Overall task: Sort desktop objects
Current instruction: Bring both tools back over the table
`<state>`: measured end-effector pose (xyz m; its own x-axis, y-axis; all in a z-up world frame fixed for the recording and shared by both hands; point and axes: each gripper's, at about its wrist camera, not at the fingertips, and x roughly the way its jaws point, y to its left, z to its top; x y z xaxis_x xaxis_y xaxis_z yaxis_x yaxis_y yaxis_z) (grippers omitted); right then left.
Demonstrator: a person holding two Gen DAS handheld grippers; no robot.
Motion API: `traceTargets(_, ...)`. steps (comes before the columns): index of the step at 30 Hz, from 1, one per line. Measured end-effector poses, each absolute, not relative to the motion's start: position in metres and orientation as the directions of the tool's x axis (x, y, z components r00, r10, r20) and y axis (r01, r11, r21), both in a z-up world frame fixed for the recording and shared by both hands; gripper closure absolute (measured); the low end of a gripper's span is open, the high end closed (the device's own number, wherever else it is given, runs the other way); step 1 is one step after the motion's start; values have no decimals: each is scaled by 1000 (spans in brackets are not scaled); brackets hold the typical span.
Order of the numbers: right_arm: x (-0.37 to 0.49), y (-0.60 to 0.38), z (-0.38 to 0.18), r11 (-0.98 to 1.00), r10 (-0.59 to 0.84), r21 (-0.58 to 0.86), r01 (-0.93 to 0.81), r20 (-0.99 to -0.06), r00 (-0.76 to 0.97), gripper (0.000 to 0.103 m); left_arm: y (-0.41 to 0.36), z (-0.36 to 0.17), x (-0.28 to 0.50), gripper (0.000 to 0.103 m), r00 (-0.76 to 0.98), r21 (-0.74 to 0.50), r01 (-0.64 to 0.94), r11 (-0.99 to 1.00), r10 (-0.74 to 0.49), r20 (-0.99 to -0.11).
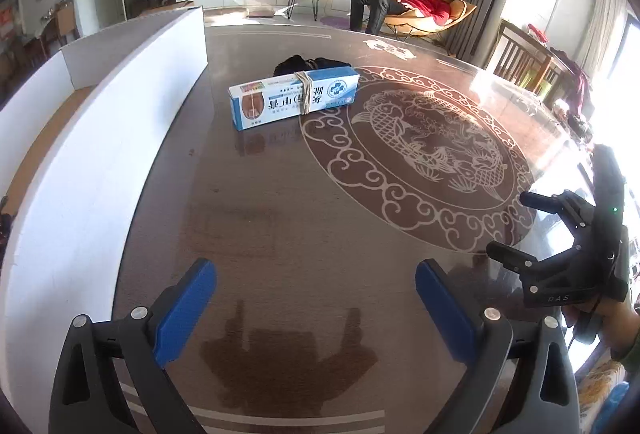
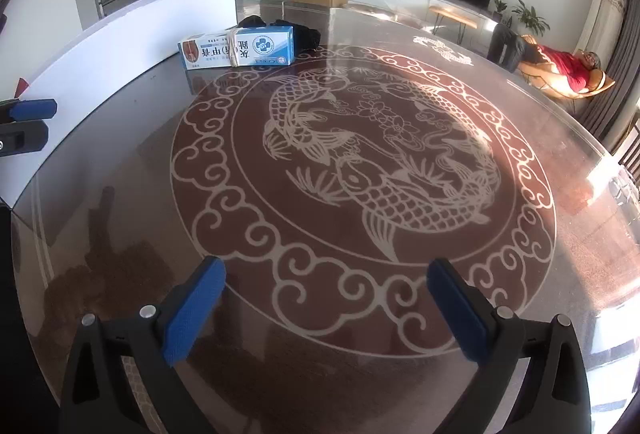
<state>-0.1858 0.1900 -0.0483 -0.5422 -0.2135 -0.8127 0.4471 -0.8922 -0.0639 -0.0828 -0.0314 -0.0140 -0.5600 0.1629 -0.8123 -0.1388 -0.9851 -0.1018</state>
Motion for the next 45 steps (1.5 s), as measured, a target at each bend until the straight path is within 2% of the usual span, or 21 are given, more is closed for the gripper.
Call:
traceTargets(4, -186, 201, -51, -900, -247, -10, 436, -813, -527, 0, -11, -40, -90, 2, -572, 2, -157, -988, 89, -816)
traceTargets(7, -187, 202, -53, -901, -248, -5, 434, -815, -524, 0, -4, -54, -92, 0, -552, 23, -181, -983, 82, -830)
traceTargets(42, -186, 202, -54, -902, -245, -8, 433, -815, -525, 0, -8, -52, -89, 0, -566, 2, -207, -978, 118, -816)
traceTargets(45, -186, 202, -54, -902, -245, -8, 433, -815, -525, 0, -5, -51, -99, 0, -538, 11, -286, -958, 152, -829)
